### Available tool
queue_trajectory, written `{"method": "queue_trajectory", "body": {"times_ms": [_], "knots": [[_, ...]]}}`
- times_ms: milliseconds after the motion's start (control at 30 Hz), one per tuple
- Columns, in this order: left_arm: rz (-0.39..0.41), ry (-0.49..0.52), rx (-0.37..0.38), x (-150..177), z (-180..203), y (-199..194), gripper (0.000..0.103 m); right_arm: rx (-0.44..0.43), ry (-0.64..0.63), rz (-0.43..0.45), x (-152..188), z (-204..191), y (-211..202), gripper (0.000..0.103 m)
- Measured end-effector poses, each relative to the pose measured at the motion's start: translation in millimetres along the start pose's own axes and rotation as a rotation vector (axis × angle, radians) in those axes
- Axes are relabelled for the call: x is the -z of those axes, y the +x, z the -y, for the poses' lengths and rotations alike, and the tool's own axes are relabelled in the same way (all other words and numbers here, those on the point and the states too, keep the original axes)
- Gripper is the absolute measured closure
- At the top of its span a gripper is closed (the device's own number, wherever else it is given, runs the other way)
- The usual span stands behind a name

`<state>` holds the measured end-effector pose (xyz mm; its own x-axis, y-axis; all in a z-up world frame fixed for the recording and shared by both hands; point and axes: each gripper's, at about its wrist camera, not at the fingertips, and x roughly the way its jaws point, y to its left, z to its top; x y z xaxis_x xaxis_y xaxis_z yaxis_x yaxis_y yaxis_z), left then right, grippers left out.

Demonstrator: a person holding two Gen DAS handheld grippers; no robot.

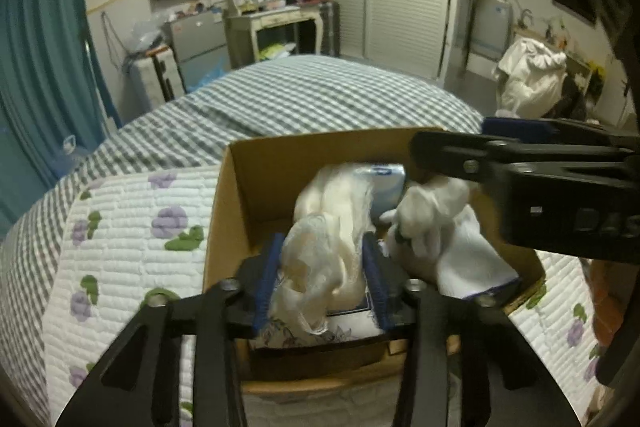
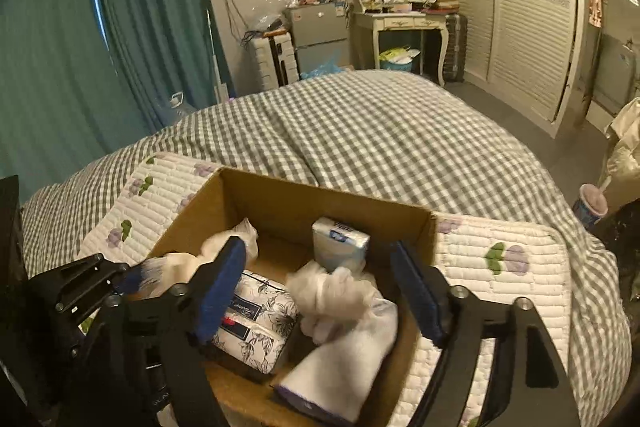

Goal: Organize soft objects

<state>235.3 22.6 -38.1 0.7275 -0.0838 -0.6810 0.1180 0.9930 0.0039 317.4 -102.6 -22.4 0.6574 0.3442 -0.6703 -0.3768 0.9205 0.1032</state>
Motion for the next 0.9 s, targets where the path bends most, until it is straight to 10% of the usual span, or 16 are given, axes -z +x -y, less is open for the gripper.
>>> {"method": "queue_trajectory", "body": {"times_ms": [533, 900], "knots": [[0.301, -0.019, -0.091, -15, 25, -189, 0.007, 0.064, -0.019, 0.196, -2, -14, -207, 0.01], [0.348, -0.044, -0.131, 22, 30, -241, 0.006, 0.03, -0.032, 0.237, 50, -35, -275, 0.0]]}}
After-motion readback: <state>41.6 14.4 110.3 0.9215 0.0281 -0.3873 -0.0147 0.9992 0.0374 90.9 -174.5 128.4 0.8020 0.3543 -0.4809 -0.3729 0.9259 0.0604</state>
